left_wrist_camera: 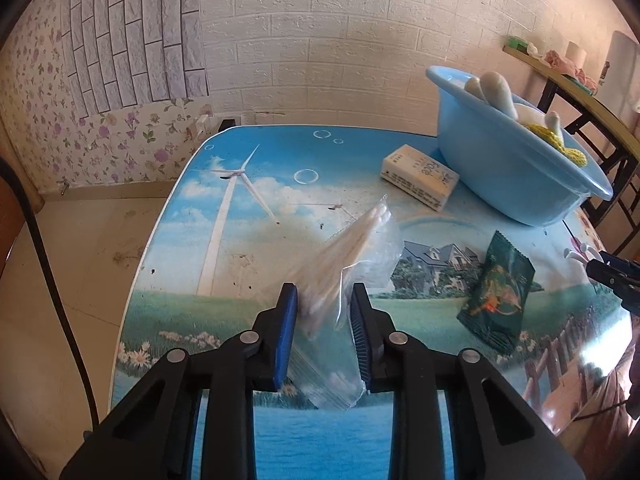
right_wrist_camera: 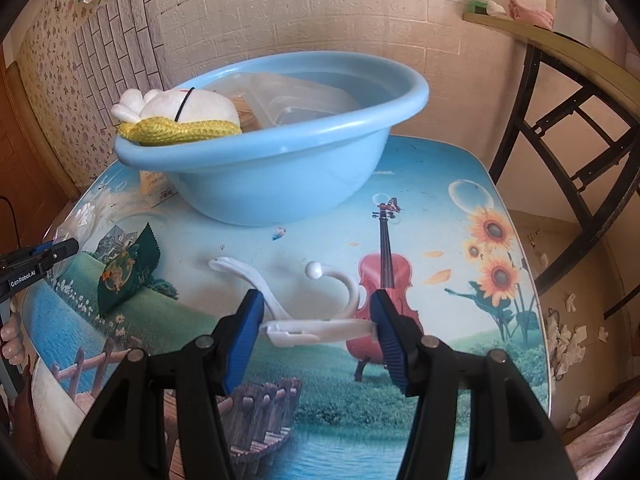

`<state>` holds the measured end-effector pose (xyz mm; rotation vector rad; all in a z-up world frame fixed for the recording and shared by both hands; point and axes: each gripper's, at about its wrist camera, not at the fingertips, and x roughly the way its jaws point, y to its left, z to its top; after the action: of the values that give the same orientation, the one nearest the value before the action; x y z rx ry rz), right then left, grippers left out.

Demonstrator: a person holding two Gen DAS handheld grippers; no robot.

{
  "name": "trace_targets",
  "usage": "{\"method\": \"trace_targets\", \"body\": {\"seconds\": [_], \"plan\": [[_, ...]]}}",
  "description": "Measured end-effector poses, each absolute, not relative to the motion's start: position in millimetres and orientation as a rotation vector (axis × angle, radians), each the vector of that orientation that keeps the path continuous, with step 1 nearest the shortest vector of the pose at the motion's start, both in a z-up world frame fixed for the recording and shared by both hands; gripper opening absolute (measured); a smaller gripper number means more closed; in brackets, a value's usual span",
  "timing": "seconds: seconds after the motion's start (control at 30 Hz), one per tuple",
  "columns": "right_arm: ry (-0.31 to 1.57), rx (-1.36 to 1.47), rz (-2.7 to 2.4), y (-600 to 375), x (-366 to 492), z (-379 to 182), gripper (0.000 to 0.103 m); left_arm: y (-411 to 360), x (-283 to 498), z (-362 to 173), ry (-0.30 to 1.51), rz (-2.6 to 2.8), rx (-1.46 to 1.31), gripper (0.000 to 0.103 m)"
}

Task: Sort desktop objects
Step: 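Grasp the cotton swab bag with the left tool while the right tool grasps the white hook piece, then hold the swab bag and white hook piece lifted above the table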

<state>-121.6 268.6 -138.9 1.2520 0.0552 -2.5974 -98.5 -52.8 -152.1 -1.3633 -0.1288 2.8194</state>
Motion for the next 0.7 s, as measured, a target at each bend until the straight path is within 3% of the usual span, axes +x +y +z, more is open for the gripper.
{"method": "trace_targets", "body": {"seconds": [0.7], "plan": [[0.025,1.227,-2.586,264,-64,-145,0.055,-19,-17,-141,-0.14,2.758,-1.32,0.022]]}}
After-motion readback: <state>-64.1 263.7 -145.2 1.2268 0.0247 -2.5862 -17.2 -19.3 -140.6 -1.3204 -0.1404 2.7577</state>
